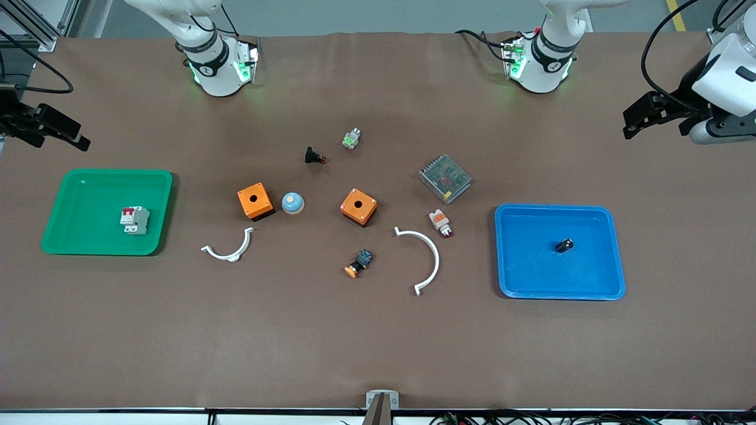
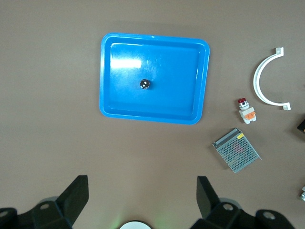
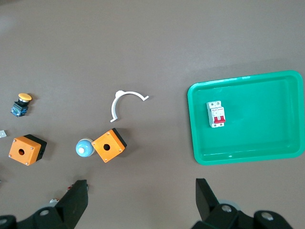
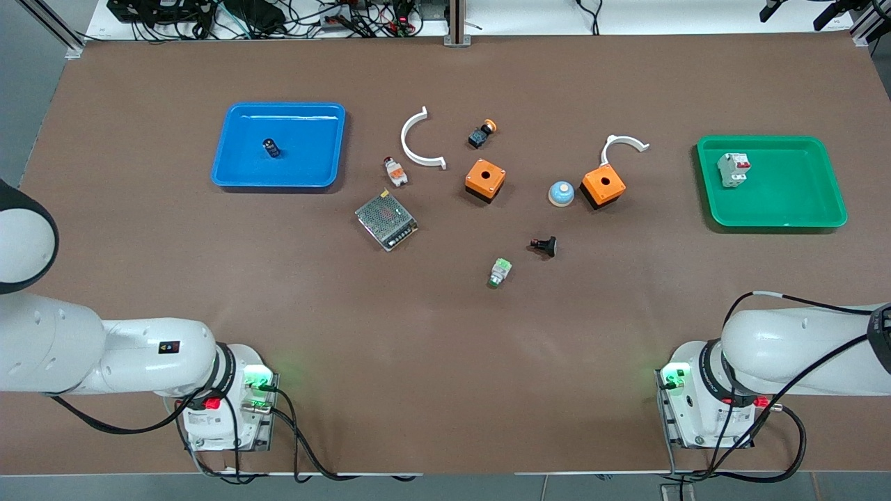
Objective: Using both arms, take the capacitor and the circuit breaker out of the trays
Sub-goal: 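Reach the right gripper to the breaker while the left gripper reaches the capacitor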
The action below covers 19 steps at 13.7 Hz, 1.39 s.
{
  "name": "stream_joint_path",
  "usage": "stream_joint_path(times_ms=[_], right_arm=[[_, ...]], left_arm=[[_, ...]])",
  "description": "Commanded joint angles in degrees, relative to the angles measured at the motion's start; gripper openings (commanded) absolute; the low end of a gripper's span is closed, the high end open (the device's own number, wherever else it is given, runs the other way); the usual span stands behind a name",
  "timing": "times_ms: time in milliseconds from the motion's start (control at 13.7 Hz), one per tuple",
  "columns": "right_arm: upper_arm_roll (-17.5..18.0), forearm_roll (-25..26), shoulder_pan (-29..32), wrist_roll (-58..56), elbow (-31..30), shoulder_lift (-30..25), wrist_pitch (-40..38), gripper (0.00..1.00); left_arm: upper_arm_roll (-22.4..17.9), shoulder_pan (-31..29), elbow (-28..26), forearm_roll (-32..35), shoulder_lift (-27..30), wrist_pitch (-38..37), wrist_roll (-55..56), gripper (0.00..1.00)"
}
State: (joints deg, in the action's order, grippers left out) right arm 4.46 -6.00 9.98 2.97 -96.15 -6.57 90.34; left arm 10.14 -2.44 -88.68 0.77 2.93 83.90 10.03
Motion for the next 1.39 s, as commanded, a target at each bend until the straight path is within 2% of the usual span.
stream_joint_path(times_ms=[0,365,511,730,803,949,1096,1315], right_arm=[[-0.06,0.81,0.65,-1.55,0.70,-0.46,-0.69,1.00],[-0.24,0.90,0.92,-2.88,0.18,0.06,-0.26,1.00],[-0.33,1.86,2.58,-2.88,-0.35,4.34,0.27,1.00],[-0.24,4.85,5.73,-2.88,-2.18,12.43,4.21,1.00],[-0.24,5.81,6.10,-2.97,-3.50,13.94,6.23,1.00],[-0.24,9.32,6.54,-3.32,-7.27,16.93,12.72,1.00],[-0.24,9.60,8.21,-9.79,-12.28,19.48,20.44,1.00],[-0.24,9.60,10.23,-12.63,-18.09,23.25,31.54,1.00]], left_arm=[[0.23,-0.02,0.61,0.90,0.41,-1.19,-1.24,1.00],[-0.12,-0.28,-0.35,0.99,-2.58,-0.93,-1.42,1.00],[0.14,0.07,-2.71,3.61,-5.65,1.34,-1.24,1.00],[0.23,-1.24,-15.52,6.35,-6.18,17.65,-0.19,1.00],[0.32,-2.47,-17.91,6.35,-7.75,22.23,-0.10,1.00],[0.32,-2.74,-19.77,6.08,-12.66,27.96,-0.19,1.00],[0.41,-3.62,-19.96,6.17,-17.68,32.53,-0.36,1.00],[0.41,-3.71,-20.48,6.00,-23.83,38.78,-0.98,0.94]])
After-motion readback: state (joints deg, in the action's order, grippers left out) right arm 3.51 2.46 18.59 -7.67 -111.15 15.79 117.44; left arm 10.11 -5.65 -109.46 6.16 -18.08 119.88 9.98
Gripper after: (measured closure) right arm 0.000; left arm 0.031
